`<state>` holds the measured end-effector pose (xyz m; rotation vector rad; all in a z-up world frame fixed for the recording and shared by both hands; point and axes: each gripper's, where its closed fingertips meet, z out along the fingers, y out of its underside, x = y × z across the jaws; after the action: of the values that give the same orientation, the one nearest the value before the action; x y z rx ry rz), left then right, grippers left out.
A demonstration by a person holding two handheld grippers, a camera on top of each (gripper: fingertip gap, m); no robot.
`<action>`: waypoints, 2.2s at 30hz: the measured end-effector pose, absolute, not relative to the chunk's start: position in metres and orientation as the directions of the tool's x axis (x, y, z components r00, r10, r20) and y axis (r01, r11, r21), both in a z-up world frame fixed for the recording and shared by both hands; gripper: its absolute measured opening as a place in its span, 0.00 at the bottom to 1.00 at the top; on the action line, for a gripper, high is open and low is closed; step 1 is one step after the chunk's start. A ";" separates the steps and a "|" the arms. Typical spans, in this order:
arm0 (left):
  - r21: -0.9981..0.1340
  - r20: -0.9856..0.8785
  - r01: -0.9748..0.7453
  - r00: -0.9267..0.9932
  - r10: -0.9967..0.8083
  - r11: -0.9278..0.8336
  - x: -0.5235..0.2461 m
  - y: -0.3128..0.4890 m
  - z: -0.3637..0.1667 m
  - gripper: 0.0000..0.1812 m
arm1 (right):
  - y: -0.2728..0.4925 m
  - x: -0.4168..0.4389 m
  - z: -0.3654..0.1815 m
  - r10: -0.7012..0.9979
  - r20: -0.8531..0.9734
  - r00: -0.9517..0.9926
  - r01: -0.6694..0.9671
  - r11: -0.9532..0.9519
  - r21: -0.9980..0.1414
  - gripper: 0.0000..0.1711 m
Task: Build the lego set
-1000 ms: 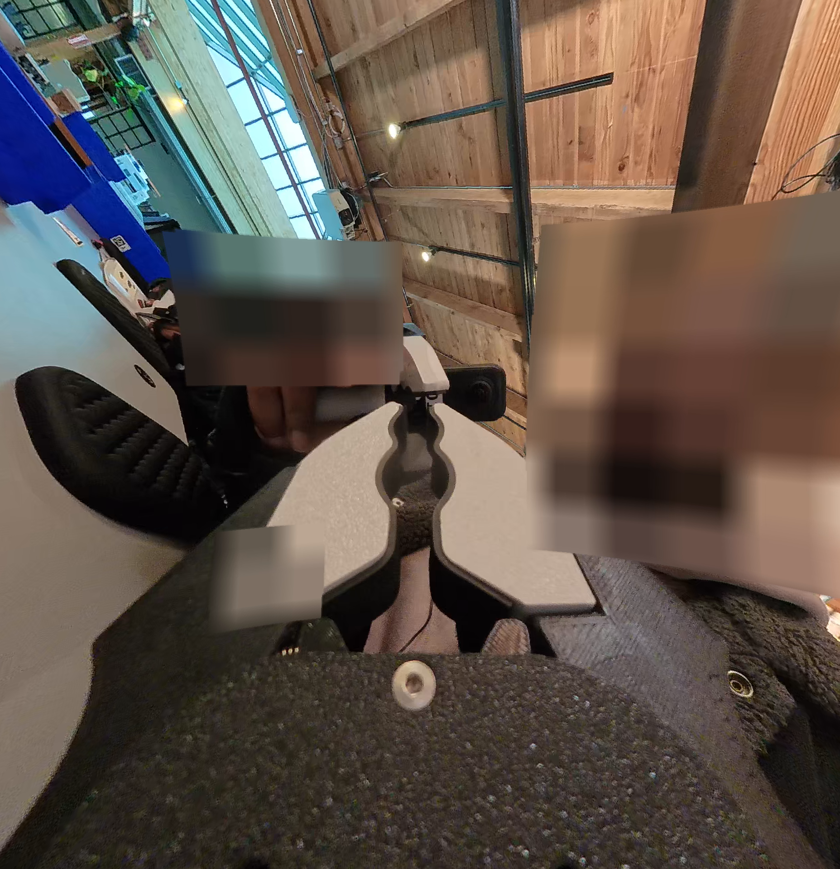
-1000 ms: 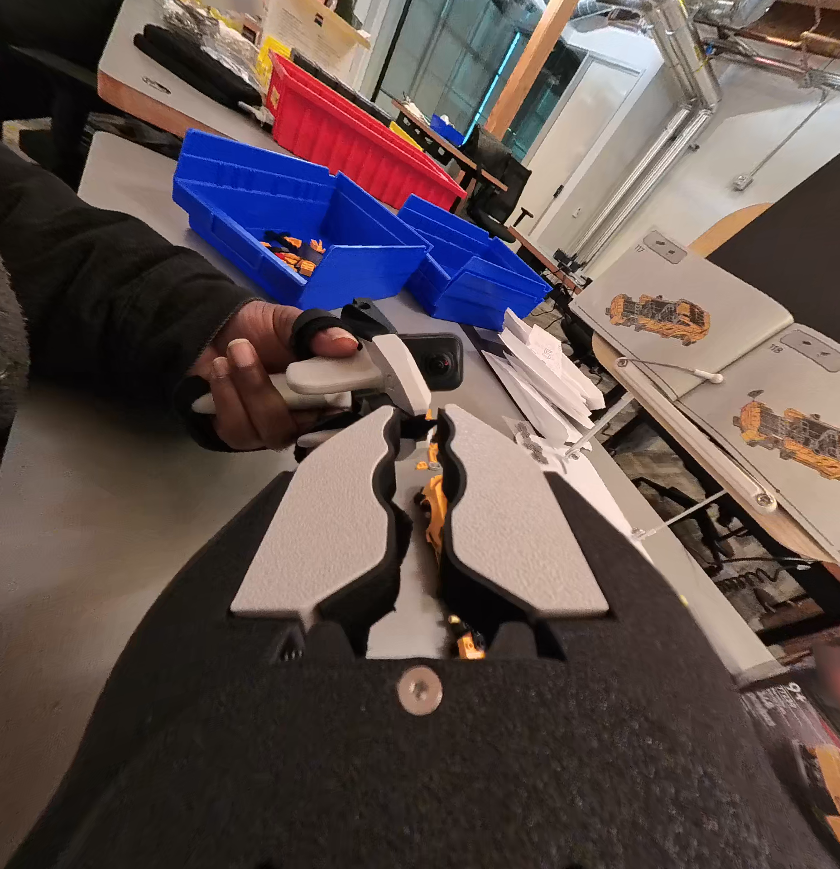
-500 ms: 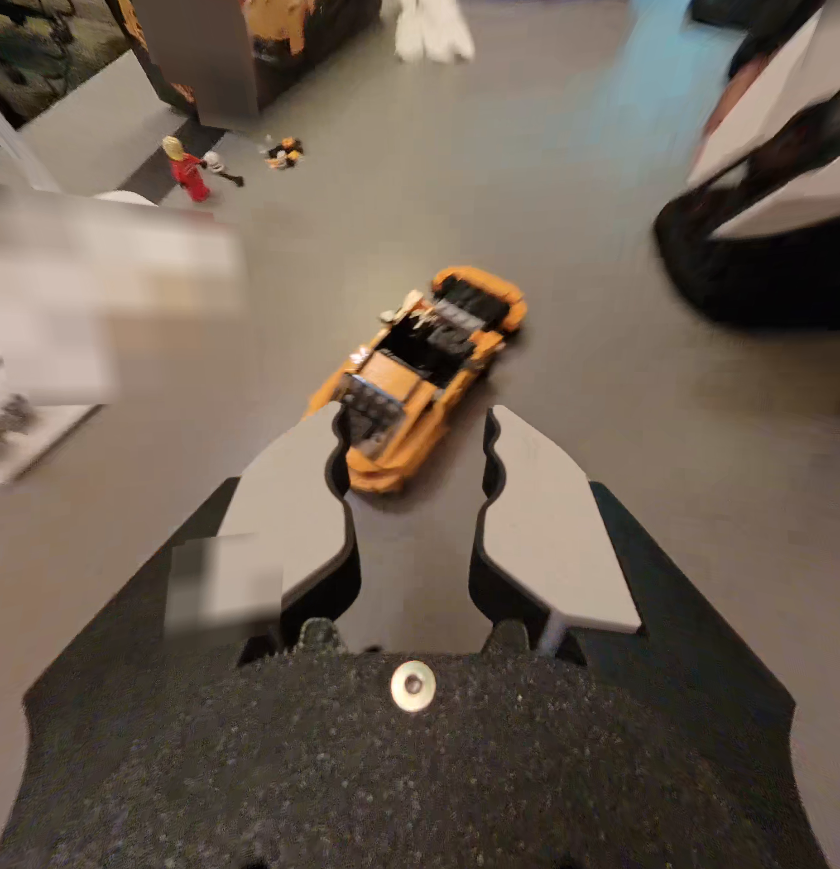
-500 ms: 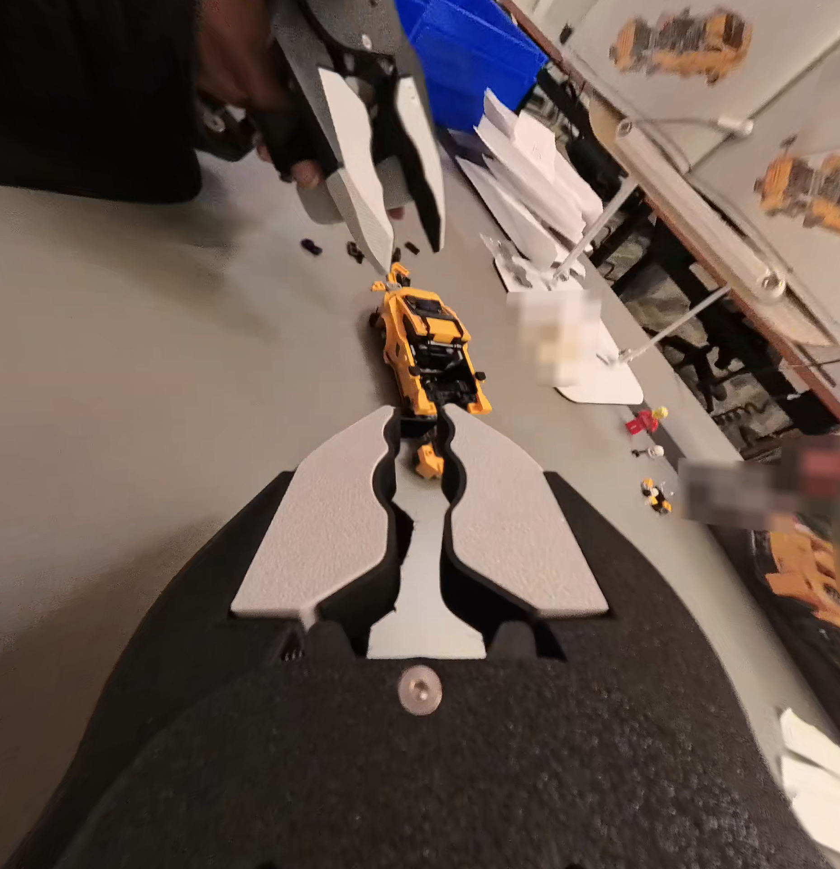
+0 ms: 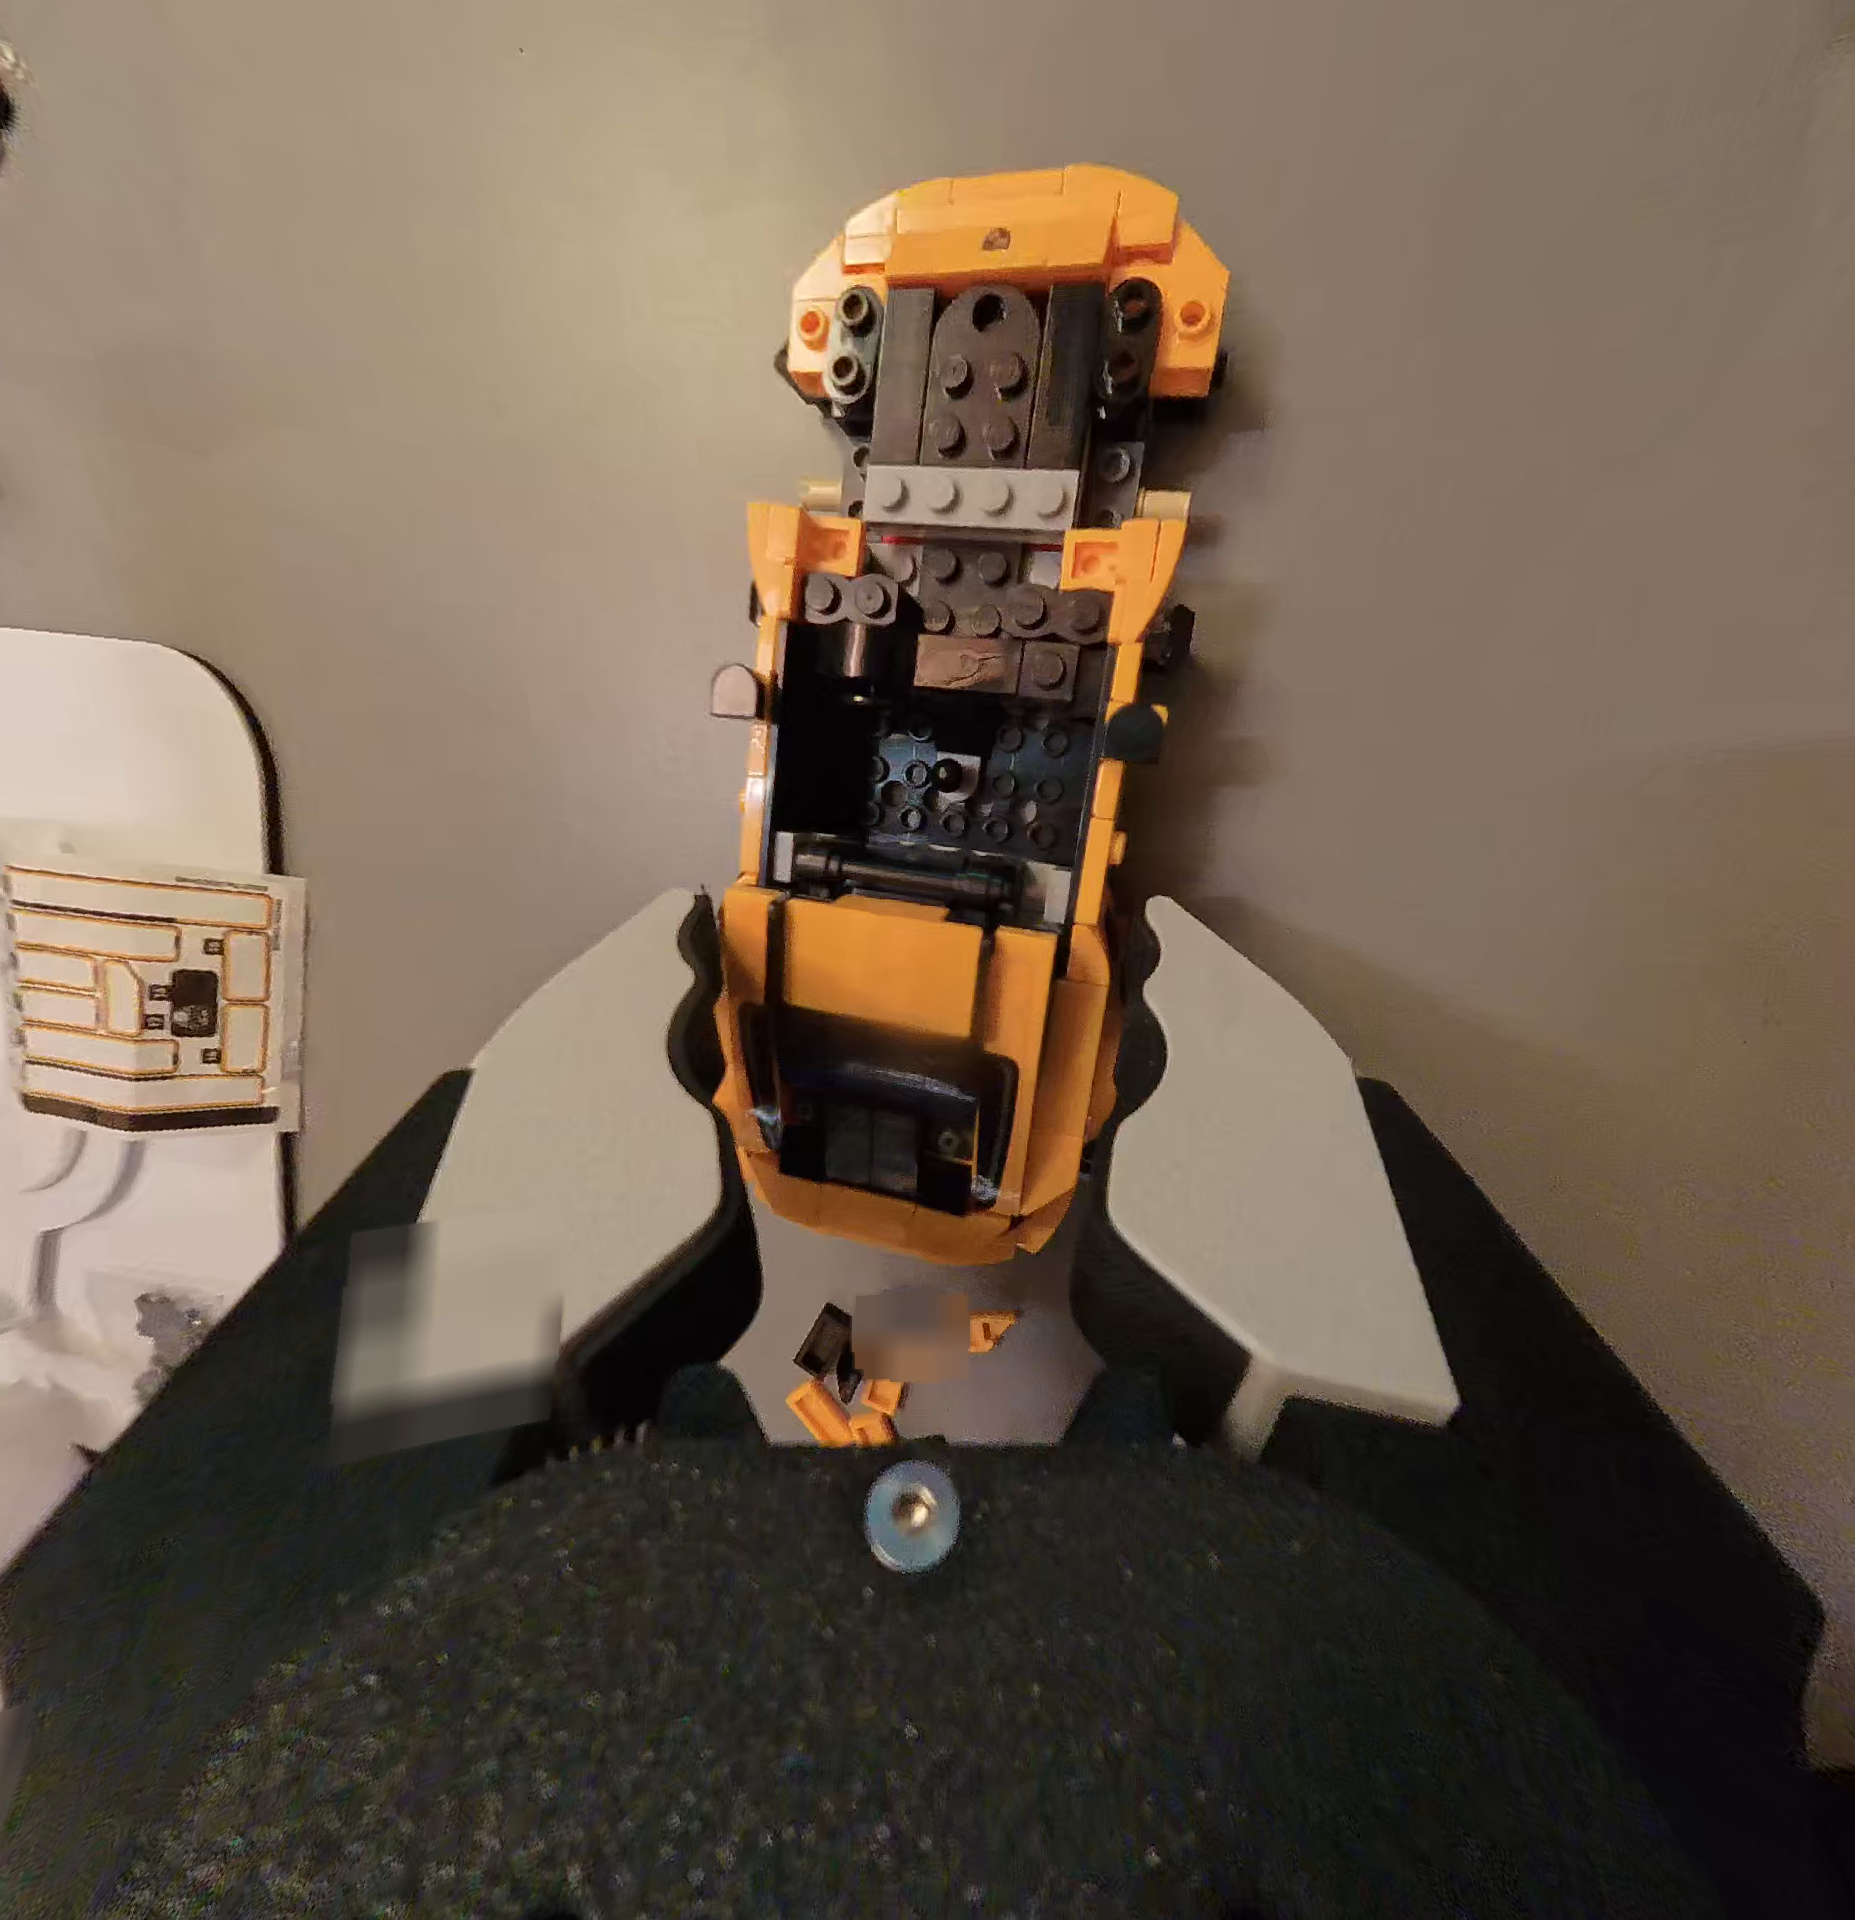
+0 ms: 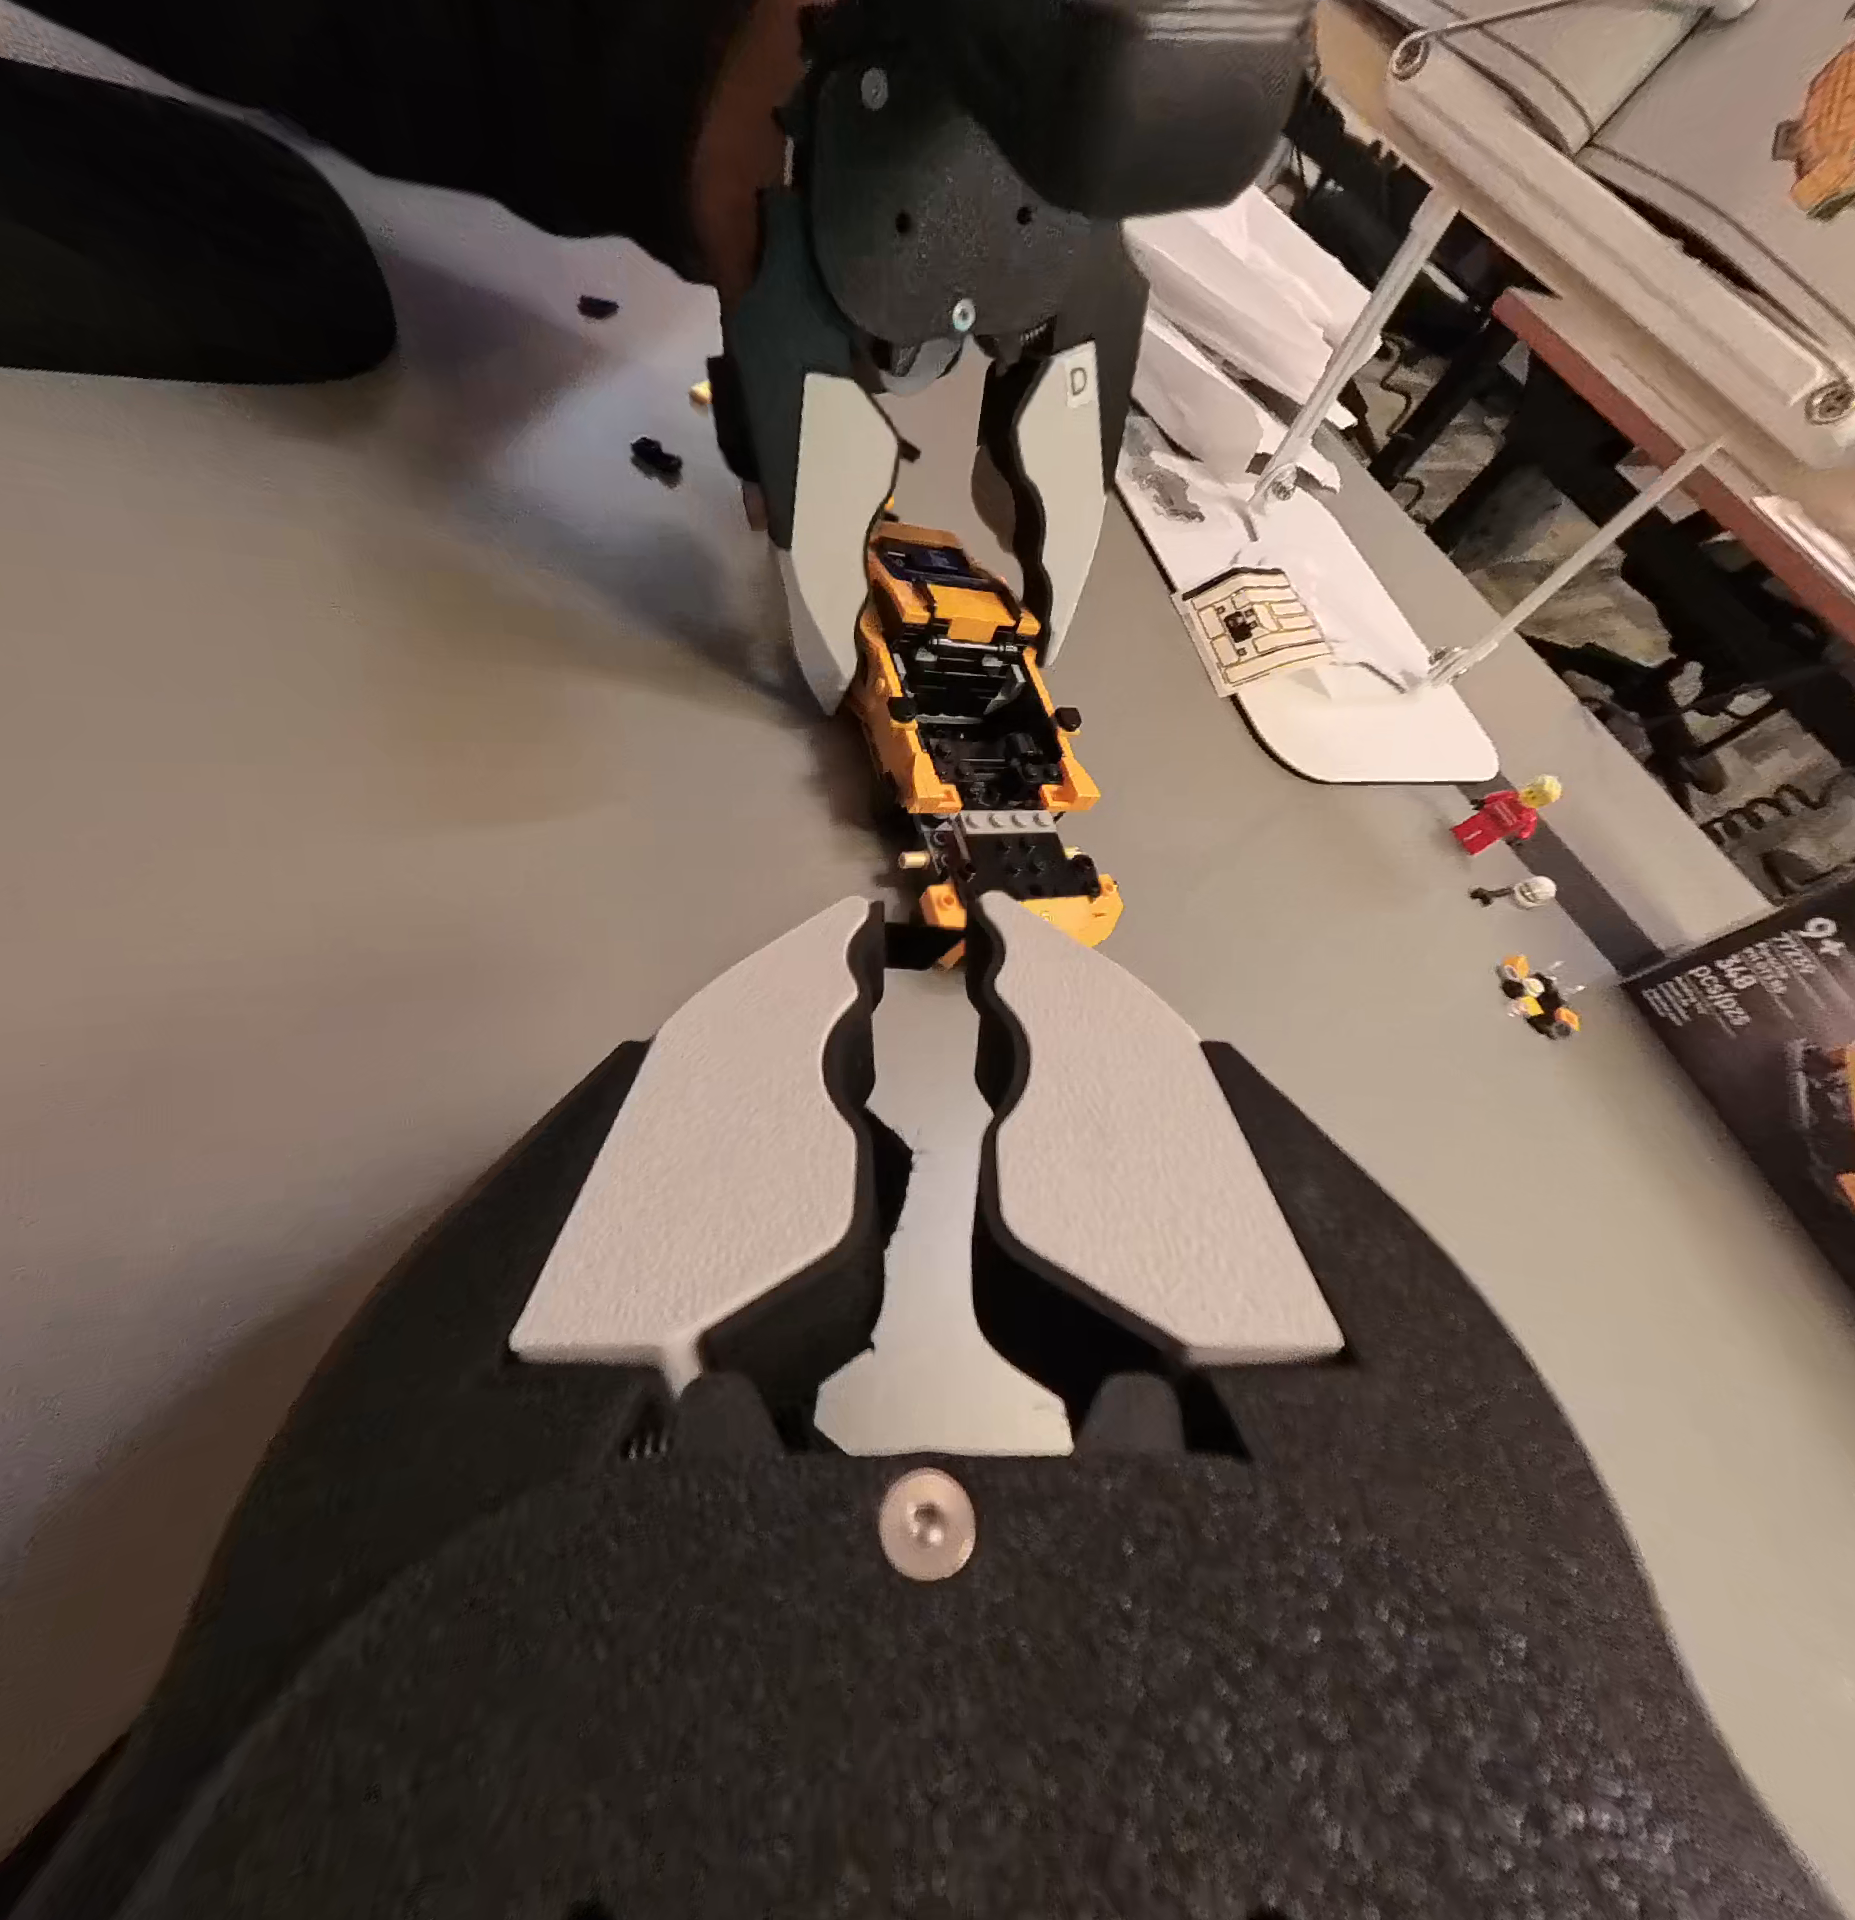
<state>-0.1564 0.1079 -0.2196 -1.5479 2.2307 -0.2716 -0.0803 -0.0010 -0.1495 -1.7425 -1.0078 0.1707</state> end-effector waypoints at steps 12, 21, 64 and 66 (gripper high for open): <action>-0.247 0.694 -0.915 0.064 -0.717 -0.320 -0.180 0.023 -0.194 0.40 | 0.002 -0.097 -0.152 0.820 0.399 0.411 0.684 0.012 -0.729 0.08; -0.175 0.813 -0.904 0.090 -0.575 -0.389 -0.188 0.008 -0.193 0.40 | 0.001 -0.108 -0.162 0.886 0.371 0.280 0.747 0.042 -0.663 0.08; -0.634 0.217 -0.770 -0.083 -0.973 -0.076 -0.193 0.033 -0.187 0.28 | 0.022 -0.119 -0.163 0.984 0.124 0.126 0.849 -0.042 -0.527 0.09; -0.634 0.216 -0.770 -0.083 -0.973 -0.075 -0.193 0.033 -0.187 0.28 | 0.022 -0.119 -0.163 0.984 0.129 0.125 0.847 -0.038 -0.531 0.09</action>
<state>-0.1926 0.0328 -0.1873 -1.8841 1.8922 -0.9225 -0.1187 0.0222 -0.1633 -1.9261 -1.7622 0.3742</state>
